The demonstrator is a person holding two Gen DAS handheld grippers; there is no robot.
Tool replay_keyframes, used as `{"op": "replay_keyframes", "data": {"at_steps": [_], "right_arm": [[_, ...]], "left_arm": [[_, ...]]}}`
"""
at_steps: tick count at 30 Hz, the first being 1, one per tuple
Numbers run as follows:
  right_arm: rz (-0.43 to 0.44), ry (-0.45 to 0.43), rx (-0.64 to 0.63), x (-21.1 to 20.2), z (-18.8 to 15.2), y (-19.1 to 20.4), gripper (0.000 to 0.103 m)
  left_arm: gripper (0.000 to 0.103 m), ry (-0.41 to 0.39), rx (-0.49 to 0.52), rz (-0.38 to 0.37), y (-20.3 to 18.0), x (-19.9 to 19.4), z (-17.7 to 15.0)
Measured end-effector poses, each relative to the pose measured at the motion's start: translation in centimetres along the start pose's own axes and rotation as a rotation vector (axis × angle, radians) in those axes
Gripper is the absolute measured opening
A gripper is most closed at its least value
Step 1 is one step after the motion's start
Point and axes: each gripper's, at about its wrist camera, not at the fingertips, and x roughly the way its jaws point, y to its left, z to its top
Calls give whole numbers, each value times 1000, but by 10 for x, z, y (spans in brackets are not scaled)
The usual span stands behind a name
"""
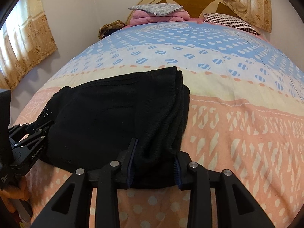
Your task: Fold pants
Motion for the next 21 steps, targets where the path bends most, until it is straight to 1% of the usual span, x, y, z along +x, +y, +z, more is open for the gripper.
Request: {"op": "replay_keyframes", "data": {"at_steps": [3,4,5,6,7,8,9,10,11,12,13,14,15,16,17,18,19,20,21], "right_arm": [[-9,0,-18,-1,0,1,35],[-11,-1,-22,-1,0,2,36],[-11,-4,-22,-1,0,1,37],[-13,-5,-20,-1,0,1,43],[-16,-7,-14,-1,0,0,47],[-20,-12,-1,-2,0,-4,56],[-6,-10,24,-3,0,-10,63],[18,-6,47,-5,0,-16,64],[61,0,83,-9,-1,-25,64],[93,4,117,-14,-3,-32,64],[109,-4,157,-23,-5,-41,64],[117,-22,183,-31,-6,-47,64],[112,-53,199,-41,-8,-51,64],[59,-124,204,-57,-10,-55,64],[14,-171,197,-67,-11,-54,64],[-31,-215,182,-76,-10,-53,63],[-52,-250,165,-84,-8,-51,57],[-47,-266,140,-88,-5,-47,33],[-39,-253,105,-87,1,-41,14]], "left_arm": [[32,4,2,-11,4,-3,-1],[38,1,14,0,5,-5,-2],[51,-5,36,31,5,-7,-3],[59,-11,56,75,7,-9,-3],[75,-16,66,110,10,-12,-5],[85,-18,70,129,14,-14,-5],[89,-21,65,134,23,-19,-7],[93,-22,51,128,32,-22,-9],[96,-21,36,130,40,-25,-11],[98,-19,15,135,51,-29,-15],[99,-18,3,140,57,-31,-16],[99,-18,-16,162,66,-33,-18],[98,-19,-39,204,75,-36,-20],[98,-20,-55,229,82,-37,-19],[98,-23,-72,244,86,-39,-18],[98,-41,-103,253,89,-44,-15],[96,-64,-129,234,89,-49,-12],[96,-89,-144,197,85,-54,-8],[95,-105,-149,168,81,-56,-5]]}}
